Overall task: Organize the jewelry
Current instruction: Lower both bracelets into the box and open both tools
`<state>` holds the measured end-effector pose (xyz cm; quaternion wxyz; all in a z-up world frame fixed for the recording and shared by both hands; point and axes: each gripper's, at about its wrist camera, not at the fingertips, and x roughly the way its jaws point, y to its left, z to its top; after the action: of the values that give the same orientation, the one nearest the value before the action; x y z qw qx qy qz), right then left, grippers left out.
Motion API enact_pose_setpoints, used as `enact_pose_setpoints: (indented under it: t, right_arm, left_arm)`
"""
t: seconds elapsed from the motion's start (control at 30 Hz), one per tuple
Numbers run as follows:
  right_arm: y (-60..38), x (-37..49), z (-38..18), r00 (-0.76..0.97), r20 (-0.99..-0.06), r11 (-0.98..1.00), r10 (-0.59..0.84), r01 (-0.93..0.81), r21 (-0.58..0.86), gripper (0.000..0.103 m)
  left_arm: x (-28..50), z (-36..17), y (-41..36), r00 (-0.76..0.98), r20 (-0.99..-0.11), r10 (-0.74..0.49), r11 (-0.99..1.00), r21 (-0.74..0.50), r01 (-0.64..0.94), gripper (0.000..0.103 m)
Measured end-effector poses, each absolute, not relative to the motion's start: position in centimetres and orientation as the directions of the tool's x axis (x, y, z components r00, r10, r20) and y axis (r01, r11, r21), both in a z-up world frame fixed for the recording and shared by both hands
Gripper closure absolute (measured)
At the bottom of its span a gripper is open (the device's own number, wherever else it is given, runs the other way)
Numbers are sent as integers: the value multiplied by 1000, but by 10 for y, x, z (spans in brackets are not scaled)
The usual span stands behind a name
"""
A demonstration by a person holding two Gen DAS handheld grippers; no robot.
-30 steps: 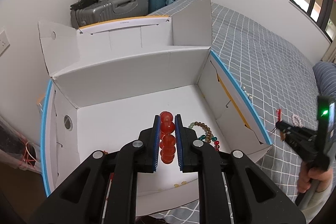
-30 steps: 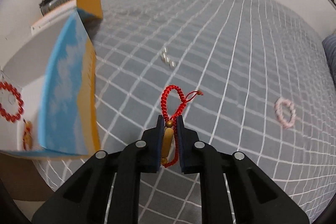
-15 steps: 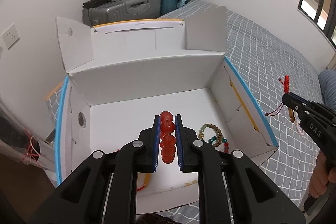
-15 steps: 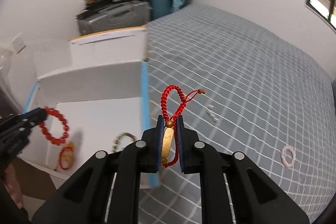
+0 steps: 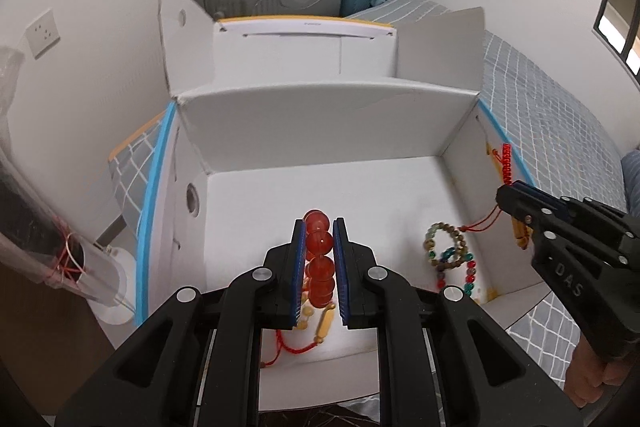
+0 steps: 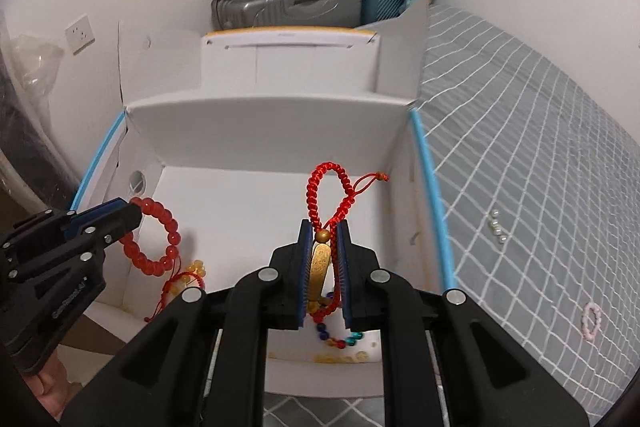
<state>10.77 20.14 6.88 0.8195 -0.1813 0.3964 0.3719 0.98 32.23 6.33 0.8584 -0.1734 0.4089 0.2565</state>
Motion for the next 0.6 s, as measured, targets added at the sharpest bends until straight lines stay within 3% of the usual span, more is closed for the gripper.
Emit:
enact_pose_setpoints:
  t: [0.27,0.4,0.47,0.53,0.6]
  right_arm:
    - [213,106,47,375,-817,649,439,-761,0,92]
    - [214,106,45,362,-827,647,431,-762,4,87]
    - [213,107,46,347,-830,646,436,-763,20,77]
    - [210,107,49,347,-823,648,449,-761,33,60]
    - [207,105,55,351,-812,649,466,-759,45,49]
  left_arm:
    - [5,46,332,499,-816,291,793,-86,-603,90]
    - [5,41,334,483,-828,284,790,-83,-608,89]
    - [4,42,333,482,-826,293,786,-79,-613,88]
    - [3,44,333,485,-823,295,784,-81,-615,86]
    - [2,48,332,485,-820,305,782,-76,-619,74]
